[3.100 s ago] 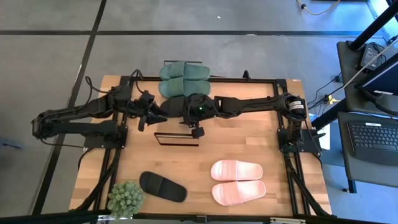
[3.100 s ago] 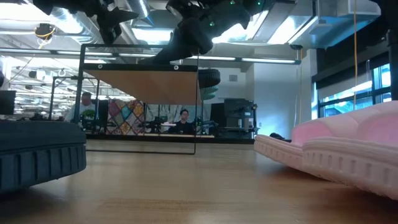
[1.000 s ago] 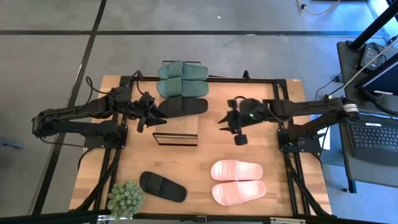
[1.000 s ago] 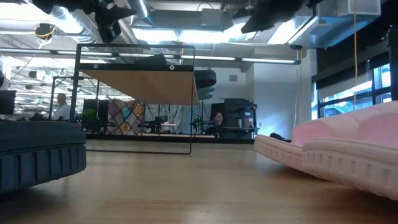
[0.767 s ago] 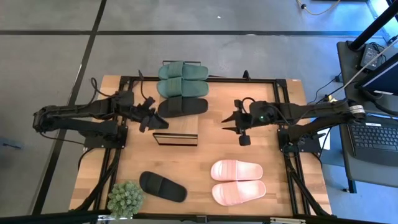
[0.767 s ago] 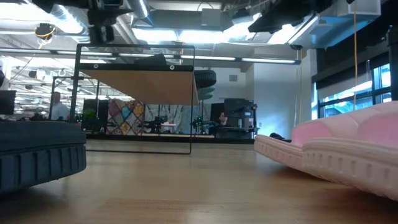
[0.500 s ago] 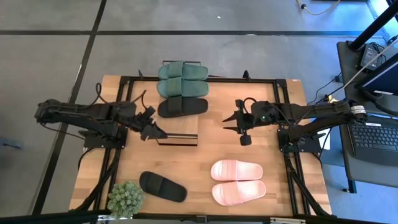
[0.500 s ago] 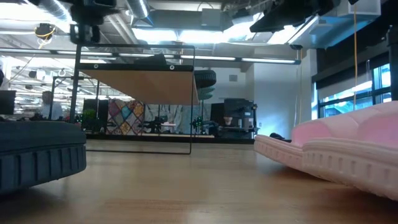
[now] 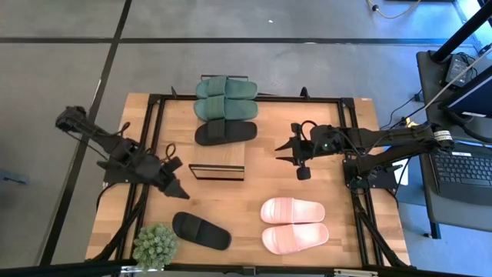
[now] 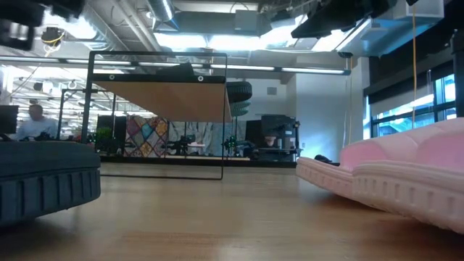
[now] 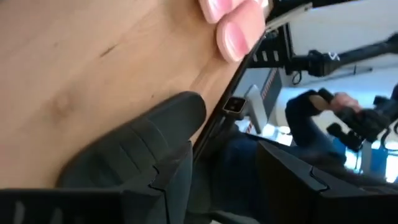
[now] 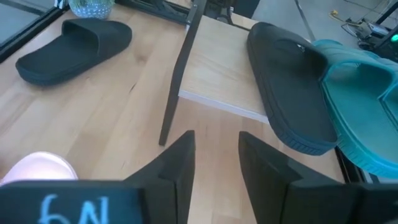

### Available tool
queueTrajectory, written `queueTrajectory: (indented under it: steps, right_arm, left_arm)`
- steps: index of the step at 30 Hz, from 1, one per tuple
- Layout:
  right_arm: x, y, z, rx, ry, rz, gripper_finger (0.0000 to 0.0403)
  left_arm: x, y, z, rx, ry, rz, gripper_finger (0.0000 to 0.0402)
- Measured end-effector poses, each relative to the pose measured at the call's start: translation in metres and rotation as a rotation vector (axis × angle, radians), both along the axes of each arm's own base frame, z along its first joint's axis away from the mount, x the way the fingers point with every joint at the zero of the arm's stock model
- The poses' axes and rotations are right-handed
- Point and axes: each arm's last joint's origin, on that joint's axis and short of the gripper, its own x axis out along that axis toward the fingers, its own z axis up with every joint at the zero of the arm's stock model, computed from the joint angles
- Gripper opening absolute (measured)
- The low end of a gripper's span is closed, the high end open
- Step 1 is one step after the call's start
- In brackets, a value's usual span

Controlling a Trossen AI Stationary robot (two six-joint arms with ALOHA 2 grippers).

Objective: Pick and place slides into the shelf
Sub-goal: Put the black slipper on the shelf

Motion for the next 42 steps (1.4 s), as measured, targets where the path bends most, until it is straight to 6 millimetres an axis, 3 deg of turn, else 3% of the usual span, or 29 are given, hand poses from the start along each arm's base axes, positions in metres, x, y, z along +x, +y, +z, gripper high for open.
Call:
queueTrajectory:
  steps: [8, 20, 30, 35, 42]
  right_arm:
    - [0.000, 0.000, 0.000, 0.051, 0.001, -0.026, 0.0125]
    - [-0.001, 0.001, -0.002, 0.126, 0.025, -0.063, 0.0125]
    - [-0.002, 0.011, -0.004, 0.169, 0.050, -0.039, 0.0125]
    - [-0.003, 0.021, -0.004, 0.168, 0.054, 0.003, 0.0125]
    - [-0.004, 0.029, -0.004, 0.182, 0.058, 0.030, 0.0125]
  left_arm:
    - [-0.004, -0.019, -0.016, -0.005, 0.148, 0.174, 0.0169]
    - [0.011, -0.052, -0.052, -0.067, 0.452, 0.217, 0.0169]
    - [0.018, -0.071, -0.075, -0.110, 0.462, 0.179, 0.0169]
    - [0.016, -0.070, -0.097, -0.196, 0.343, 0.178, 0.0169]
    - [0.001, -0.064, -0.120, -0.220, 0.434, 0.168, 0.0169]
